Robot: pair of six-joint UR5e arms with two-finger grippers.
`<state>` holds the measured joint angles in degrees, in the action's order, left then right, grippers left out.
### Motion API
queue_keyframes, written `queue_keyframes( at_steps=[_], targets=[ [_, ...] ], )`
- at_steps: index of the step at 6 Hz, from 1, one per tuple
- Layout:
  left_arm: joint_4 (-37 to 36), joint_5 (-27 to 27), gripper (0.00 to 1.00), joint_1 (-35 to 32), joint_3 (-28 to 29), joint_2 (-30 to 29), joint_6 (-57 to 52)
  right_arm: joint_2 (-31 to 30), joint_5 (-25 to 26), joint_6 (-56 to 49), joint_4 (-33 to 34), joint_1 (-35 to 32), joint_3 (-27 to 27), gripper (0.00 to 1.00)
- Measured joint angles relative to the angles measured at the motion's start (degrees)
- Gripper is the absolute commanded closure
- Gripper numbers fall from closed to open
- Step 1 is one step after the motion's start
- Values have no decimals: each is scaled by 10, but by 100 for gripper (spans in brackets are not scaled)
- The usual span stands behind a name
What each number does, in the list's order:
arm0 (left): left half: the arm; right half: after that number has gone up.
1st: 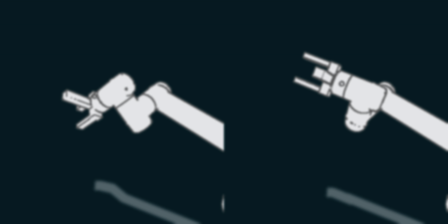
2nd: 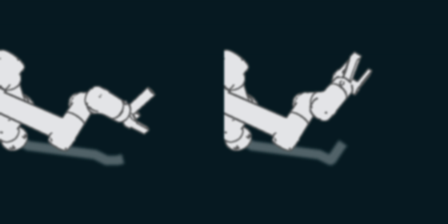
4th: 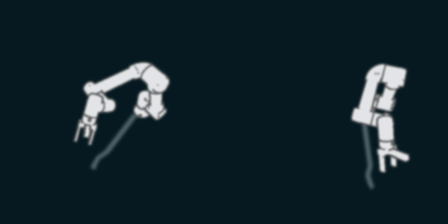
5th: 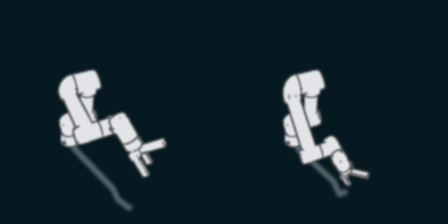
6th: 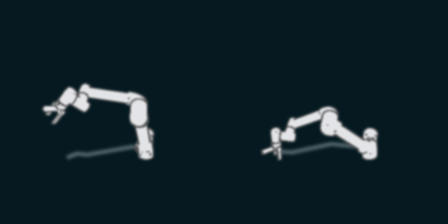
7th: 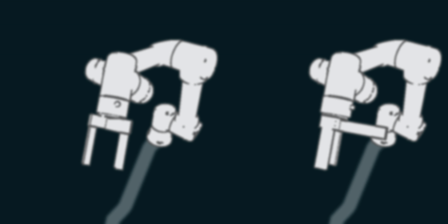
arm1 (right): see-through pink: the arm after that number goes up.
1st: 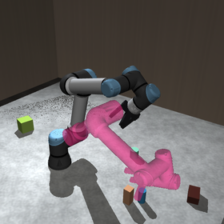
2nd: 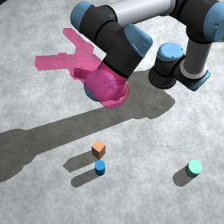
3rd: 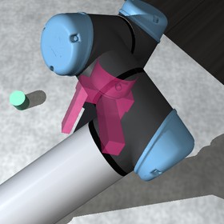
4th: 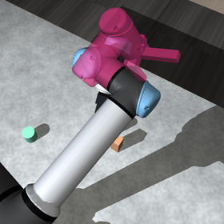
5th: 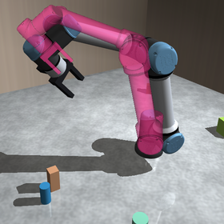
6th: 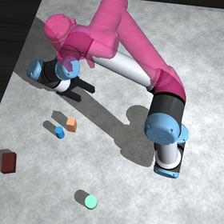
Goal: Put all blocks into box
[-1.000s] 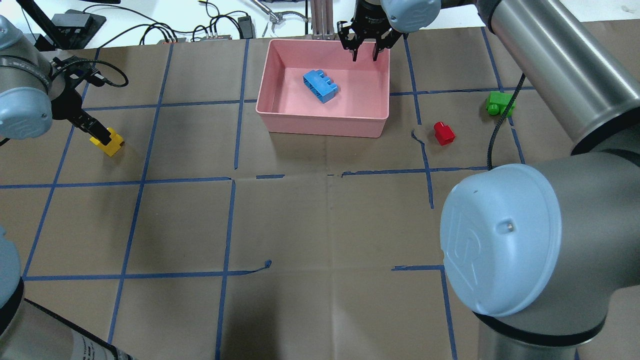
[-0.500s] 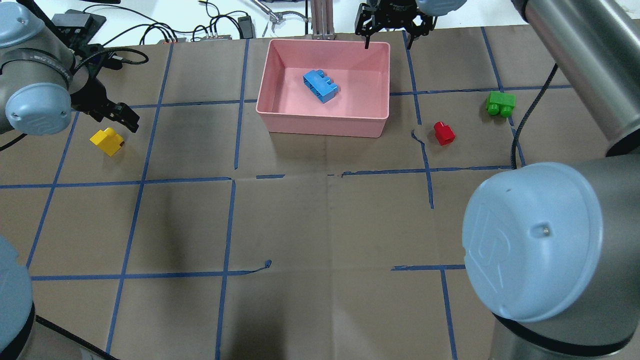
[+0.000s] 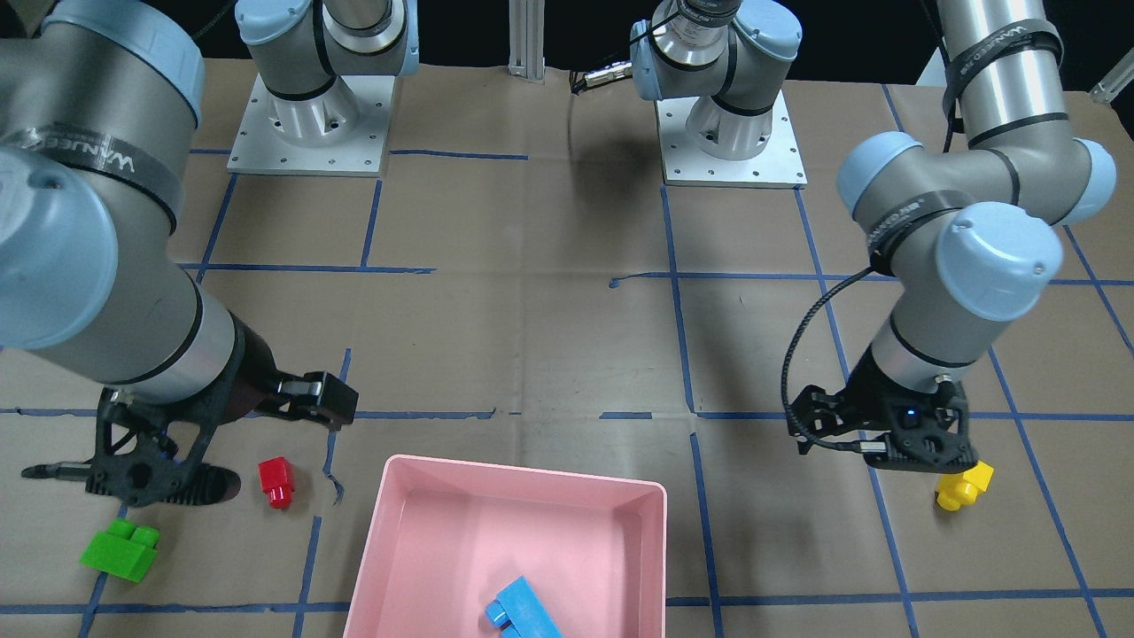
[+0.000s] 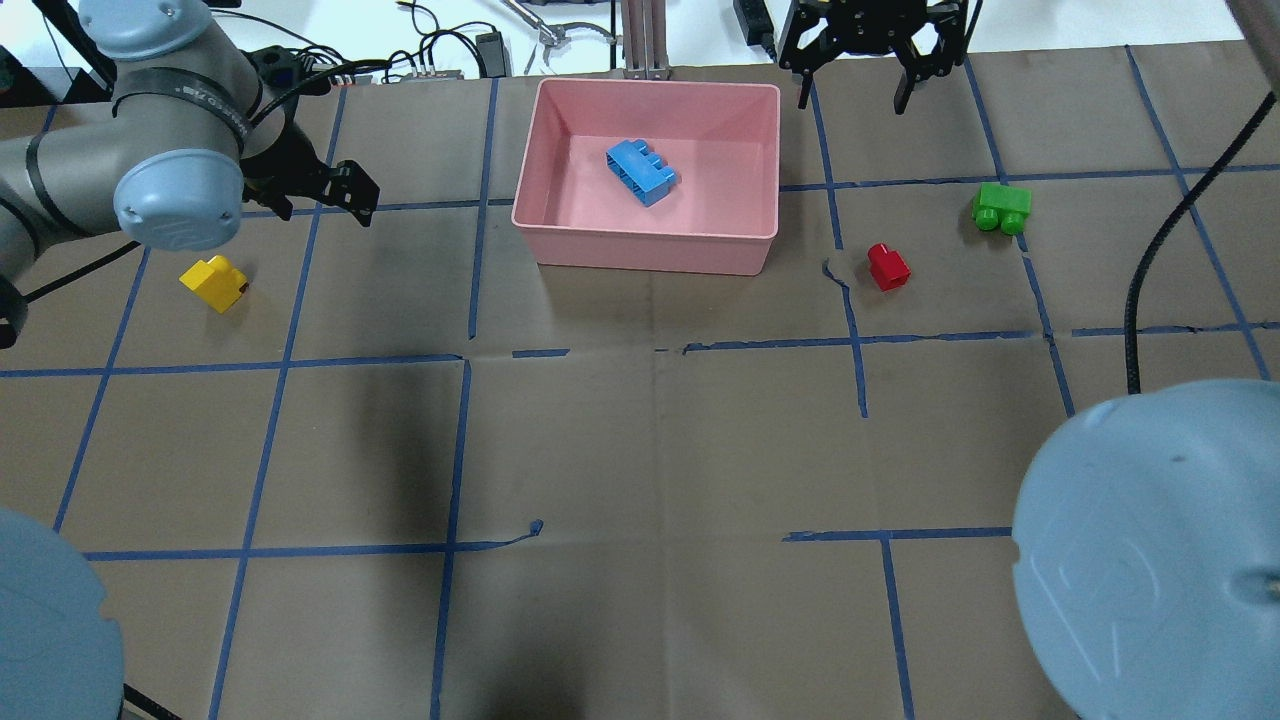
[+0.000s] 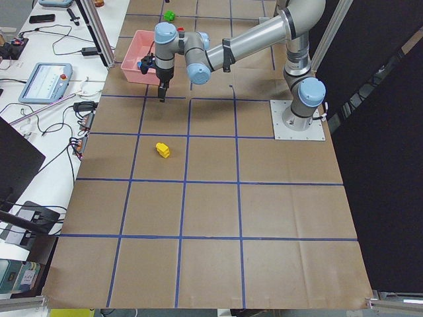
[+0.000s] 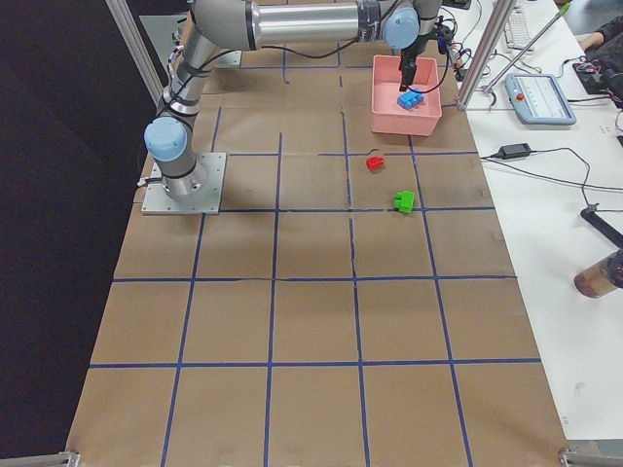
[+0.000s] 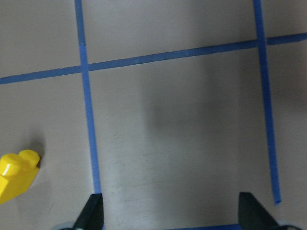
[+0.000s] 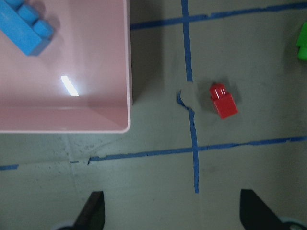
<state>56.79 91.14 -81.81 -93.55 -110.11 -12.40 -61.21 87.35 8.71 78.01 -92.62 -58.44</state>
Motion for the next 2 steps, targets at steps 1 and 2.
queue_keyframes(
  at_steps=[1,2],
  targets=[
    [-3,-1,1,-19,6,-4,43,-6,0,1,-38,0,-15,1],
    [-3,-1,0,-39,16,-4,67,-13,1,3,-51,1,-32,1]
  ],
)
